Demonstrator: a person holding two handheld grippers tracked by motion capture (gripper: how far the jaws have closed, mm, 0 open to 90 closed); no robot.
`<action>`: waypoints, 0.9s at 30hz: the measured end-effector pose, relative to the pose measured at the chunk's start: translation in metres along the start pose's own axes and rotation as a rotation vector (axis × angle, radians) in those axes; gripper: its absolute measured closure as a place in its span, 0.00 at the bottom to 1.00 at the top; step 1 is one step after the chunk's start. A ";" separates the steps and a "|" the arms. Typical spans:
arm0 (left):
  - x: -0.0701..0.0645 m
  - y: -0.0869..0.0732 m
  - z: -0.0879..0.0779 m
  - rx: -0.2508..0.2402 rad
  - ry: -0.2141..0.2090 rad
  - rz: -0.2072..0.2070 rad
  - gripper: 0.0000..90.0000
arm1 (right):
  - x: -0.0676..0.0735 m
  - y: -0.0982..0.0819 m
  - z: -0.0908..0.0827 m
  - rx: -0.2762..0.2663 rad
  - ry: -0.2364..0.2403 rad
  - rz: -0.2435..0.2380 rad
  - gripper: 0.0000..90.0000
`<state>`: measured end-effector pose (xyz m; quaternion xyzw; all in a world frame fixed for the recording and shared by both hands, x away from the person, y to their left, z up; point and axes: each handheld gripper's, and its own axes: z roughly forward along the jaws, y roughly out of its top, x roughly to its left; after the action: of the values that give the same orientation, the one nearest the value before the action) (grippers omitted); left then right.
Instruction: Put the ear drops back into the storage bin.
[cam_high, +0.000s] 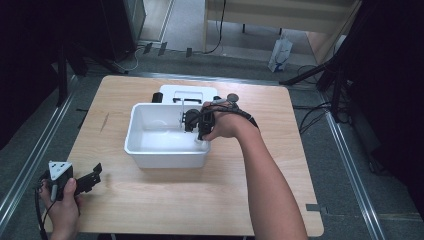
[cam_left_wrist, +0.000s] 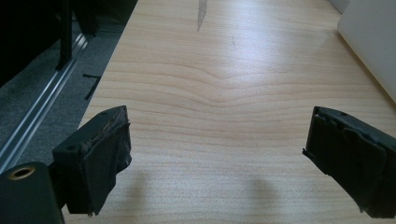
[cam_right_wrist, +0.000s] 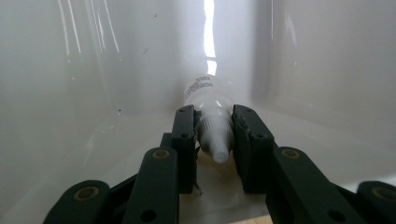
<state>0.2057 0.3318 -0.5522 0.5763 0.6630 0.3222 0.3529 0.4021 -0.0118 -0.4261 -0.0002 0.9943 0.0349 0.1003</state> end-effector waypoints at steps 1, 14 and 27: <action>0.000 0.000 0.000 -0.001 0.000 -0.001 0.08 | -0.001 0.000 0.002 -0.003 0.000 -0.007 0.80; 0.000 0.000 0.000 0.000 -0.003 -0.006 0.08 | -0.002 0.008 0.013 0.067 0.014 0.007 0.80; 0.000 0.000 0.000 -0.001 -0.004 -0.007 0.08 | -0.004 0.004 0.006 0.027 0.003 0.040 0.68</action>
<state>0.2059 0.3321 -0.5524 0.5744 0.6642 0.3200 0.3556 0.4075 -0.0072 -0.4308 0.0208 0.9947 0.0232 0.0980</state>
